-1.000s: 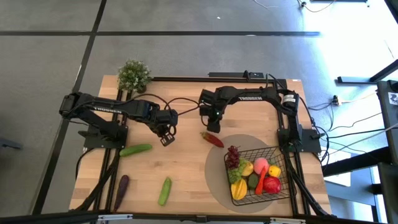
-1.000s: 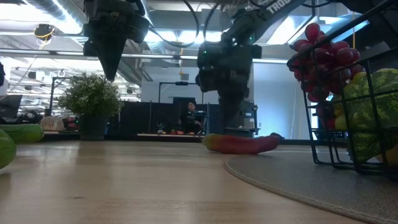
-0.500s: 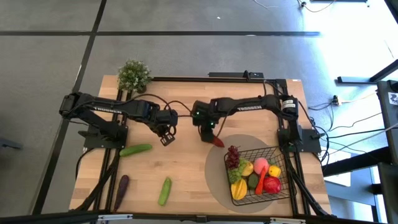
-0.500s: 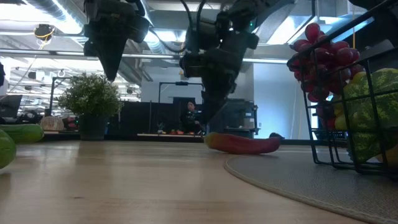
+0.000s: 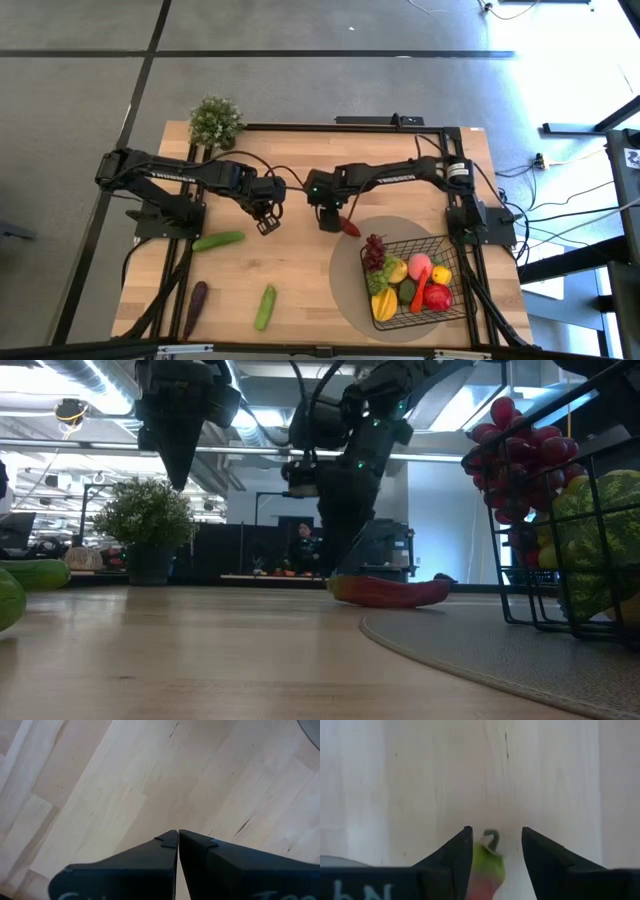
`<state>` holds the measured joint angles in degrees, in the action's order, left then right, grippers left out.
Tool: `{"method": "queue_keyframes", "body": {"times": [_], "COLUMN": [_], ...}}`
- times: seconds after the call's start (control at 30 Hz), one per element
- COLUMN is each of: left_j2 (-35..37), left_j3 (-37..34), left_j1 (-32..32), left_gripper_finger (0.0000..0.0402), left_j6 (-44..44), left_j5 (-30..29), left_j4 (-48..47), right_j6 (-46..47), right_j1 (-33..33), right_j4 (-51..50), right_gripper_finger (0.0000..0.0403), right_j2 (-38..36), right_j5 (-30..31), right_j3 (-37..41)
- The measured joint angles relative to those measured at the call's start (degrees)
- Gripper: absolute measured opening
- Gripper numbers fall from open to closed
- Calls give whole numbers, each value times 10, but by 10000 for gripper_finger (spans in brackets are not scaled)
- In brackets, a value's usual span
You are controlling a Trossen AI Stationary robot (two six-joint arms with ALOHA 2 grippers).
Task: Build produce basket
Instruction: Put the red chili pepper into the wire basket
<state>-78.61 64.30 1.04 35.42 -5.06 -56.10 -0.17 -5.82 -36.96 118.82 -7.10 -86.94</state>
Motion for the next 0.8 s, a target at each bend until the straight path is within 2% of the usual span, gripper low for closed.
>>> {"method": "queue_keyframes", "body": {"times": [0.3, 0.73, 0.8], "left_j2": [0, 0, 0], "left_j3": [0, 0, 0], "left_j1": [0, 0, 0], "left_gripper_finger": [5, 4, 5], "left_j6": [0, 0, 0], "left_j5": [0, 0, 0], "left_j4": [0, 0, 0], "right_j6": [-1, -2, -3], "right_j1": [0, 0, 0], "right_j4": [7, 12, 12], "right_gripper_finger": [147, 16, 7], "right_j2": [19, 21, 21], "right_j5": [2, 15, 15], "right_j3": [0, 0, 0]}}
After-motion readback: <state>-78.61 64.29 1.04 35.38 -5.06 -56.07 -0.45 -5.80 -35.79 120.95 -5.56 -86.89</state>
